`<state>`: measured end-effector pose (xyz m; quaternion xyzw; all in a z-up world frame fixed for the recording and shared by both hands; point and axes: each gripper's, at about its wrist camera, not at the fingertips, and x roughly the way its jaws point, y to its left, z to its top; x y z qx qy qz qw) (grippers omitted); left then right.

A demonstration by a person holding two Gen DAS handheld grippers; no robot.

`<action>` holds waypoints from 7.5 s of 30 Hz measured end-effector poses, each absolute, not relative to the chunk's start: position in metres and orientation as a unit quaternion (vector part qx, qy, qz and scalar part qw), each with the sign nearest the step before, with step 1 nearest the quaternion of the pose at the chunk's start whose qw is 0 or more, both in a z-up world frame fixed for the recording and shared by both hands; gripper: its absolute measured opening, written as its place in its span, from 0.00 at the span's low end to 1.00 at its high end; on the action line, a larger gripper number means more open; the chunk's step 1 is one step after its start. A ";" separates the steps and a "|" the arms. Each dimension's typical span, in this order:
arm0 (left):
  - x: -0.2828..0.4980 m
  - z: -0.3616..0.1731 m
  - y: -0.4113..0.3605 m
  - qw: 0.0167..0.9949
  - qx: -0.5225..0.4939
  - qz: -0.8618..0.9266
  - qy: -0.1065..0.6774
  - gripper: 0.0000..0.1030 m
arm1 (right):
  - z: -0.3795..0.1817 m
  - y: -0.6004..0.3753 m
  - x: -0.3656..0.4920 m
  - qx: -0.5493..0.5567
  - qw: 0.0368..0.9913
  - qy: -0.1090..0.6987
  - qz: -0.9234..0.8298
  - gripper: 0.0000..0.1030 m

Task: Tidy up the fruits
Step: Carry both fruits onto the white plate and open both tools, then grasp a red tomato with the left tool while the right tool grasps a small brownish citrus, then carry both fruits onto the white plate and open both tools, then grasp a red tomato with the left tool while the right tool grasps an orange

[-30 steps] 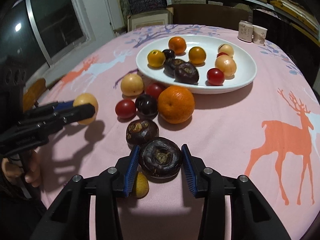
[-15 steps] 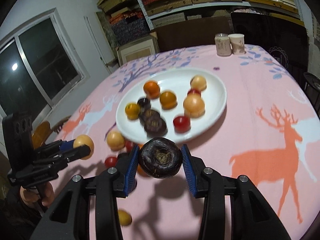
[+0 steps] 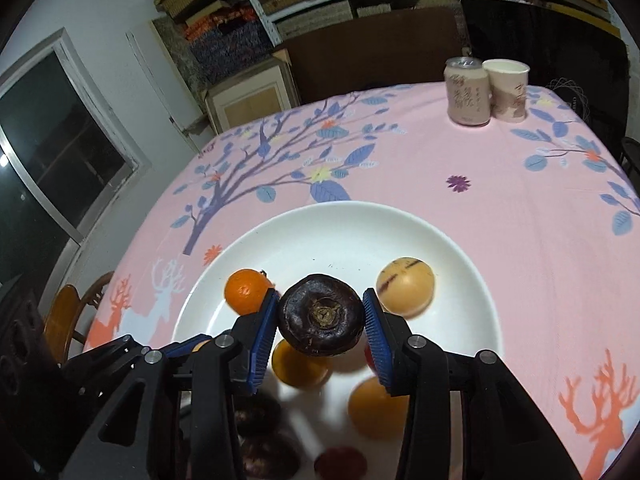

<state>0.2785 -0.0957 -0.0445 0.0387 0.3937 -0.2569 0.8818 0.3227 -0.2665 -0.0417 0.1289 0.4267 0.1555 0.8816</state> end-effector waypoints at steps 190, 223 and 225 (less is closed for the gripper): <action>0.127 -0.084 -0.056 0.862 0.149 -0.246 0.417 0.46 | -0.073 -0.318 0.096 0.255 0.904 0.300 0.166 0.51; 0.121 -0.063 -0.006 0.898 0.022 -0.229 0.375 0.27 | -0.066 -0.262 0.109 0.139 0.912 0.348 0.166 0.51; 0.122 -0.063 -0.004 0.898 0.016 -0.227 0.377 0.27 | -0.064 -0.242 0.112 0.104 0.914 0.357 0.164 0.51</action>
